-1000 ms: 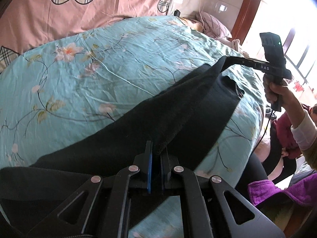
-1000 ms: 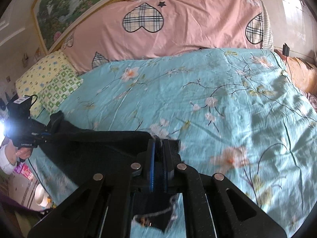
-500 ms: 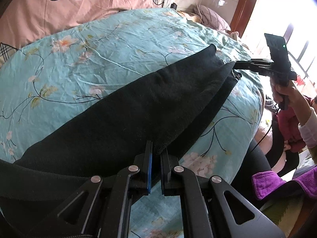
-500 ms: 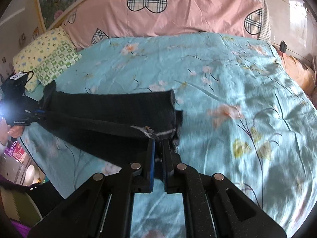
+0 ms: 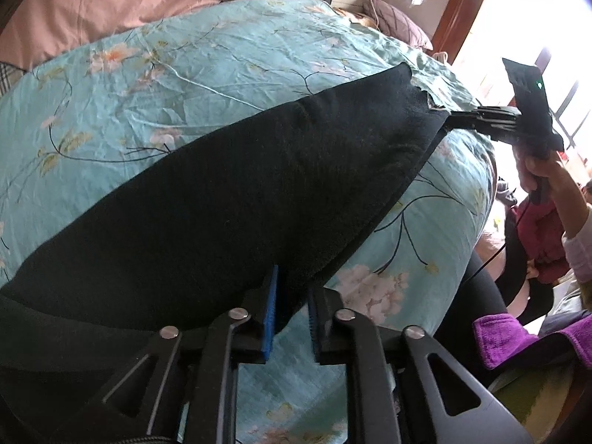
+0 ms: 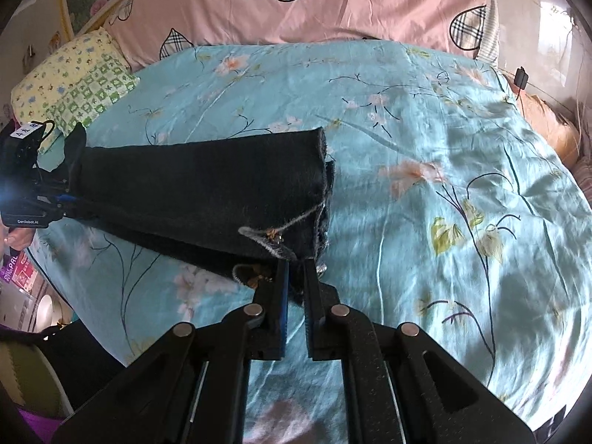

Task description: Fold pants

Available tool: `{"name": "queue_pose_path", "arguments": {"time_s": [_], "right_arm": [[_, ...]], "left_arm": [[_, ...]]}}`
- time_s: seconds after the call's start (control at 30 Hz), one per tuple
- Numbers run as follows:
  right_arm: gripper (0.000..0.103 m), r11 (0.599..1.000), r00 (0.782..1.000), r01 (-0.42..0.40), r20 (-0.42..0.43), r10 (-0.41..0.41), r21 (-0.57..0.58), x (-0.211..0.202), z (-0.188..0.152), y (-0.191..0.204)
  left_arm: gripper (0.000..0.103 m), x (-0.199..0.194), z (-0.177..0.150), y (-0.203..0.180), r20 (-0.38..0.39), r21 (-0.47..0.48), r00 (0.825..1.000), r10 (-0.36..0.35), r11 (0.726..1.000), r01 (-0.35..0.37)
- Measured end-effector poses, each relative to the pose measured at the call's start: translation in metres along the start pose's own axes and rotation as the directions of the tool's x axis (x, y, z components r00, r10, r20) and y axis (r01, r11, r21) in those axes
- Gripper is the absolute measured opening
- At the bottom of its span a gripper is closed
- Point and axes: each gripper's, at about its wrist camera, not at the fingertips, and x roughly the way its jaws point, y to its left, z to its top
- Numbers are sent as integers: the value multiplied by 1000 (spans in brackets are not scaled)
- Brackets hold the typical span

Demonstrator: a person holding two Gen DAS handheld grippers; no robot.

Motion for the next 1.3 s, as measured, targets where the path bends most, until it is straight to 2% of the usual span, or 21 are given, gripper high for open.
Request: {"name": "queue_pose_path", "arguments": {"time_s": [0.07,0.13,0.2,0.33,0.47,0.7,0.83,0.97,1.07,1.3], "right_arm": [[21,1000,1000,28,-6,-28,-5,-5,-1,4],[36,999,999,32,1,-32,-5,-12,-1,7],[43,1000,999,30,30,-30,0,-25,-1,11],[46,999,993,-28,112,26,21,-48,4,27],[46,991,982,-131,137,127,23,-39,18,52],[46,962,954,-272,119,274,-36,0,42,111],[46,944,940,-322,96,327,-65,15,46,141],[46,925,925,-368,70,374,-92,30,55,166],[47,914,914,-394,59,401,-100,38,61,179],[47,881,888,-453,17,459,-133,57,75,212]], "left_arm": [[24,-2,-2,1,6,-14,1000,-7,1000,7],[30,-6,-5,2,14,-29,1000,-9,1000,10],[37,-13,-10,3,36,-49,999,-6,999,8],[41,-28,-20,13,80,-125,997,11,992,-1],[41,-45,-29,31,117,-222,992,48,975,-21],[41,-83,-48,83,168,-439,975,148,896,-61],[42,-101,-61,107,171,-514,966,195,854,-82],[47,-113,-75,132,161,-597,959,233,796,-93],[47,-119,-82,148,156,-645,958,240,760,-86],[53,-132,-84,177,126,-700,946,300,702,-130]]}}
